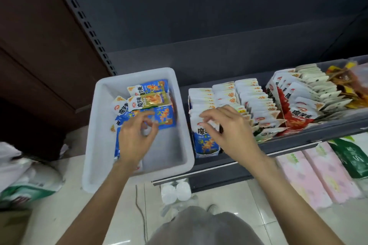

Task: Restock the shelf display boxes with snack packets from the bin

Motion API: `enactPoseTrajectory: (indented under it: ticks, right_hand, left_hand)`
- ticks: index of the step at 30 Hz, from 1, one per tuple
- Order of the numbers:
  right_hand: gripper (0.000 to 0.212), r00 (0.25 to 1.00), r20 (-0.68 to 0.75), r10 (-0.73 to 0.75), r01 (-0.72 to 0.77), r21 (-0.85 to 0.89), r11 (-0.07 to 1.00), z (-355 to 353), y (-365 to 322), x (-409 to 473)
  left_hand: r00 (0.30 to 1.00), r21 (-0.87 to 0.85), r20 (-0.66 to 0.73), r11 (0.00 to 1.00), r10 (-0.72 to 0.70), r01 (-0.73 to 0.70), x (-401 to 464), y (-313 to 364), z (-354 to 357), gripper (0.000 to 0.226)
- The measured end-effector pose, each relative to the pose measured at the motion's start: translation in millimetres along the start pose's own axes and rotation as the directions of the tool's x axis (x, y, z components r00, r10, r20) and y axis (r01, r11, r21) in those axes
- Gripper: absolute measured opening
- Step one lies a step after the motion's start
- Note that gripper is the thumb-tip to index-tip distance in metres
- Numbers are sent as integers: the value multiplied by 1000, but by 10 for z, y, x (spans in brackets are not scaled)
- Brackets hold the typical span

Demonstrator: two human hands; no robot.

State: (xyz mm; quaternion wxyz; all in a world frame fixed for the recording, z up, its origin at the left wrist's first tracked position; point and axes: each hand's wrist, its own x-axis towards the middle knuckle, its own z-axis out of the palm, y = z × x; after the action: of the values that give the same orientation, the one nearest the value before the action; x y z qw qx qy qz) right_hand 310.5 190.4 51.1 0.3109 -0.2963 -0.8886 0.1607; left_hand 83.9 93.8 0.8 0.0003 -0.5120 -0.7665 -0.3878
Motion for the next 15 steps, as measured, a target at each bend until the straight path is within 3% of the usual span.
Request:
enactPoseTrajectory:
  ticks: [3, 7, 11, 15]
  right_hand:
    - [26, 972, 235, -5, -15, 82, 997, 490, -252, 240]
    - [43, 802, 596, 36, 15, -80, 997, 1229, -430, 556]
    - [57, 695, 693, 190, 111, -365, 924, 1814, -355, 698]
    - [67, 578, 719, 386, 106, -536, 838, 2039, -258, 690]
  left_hand:
    - [954, 266, 154, 941, -256, 210, -69, -584, -124, 46]
    - [812, 458, 357, 844, -463, 280, -104, -949, -176, 77]
    - [686, 640, 494, 758, -534, 128, -91, -975, -38, 95]
    - [684, 652, 567, 758, -459, -32, -94, -1023, 83, 92]
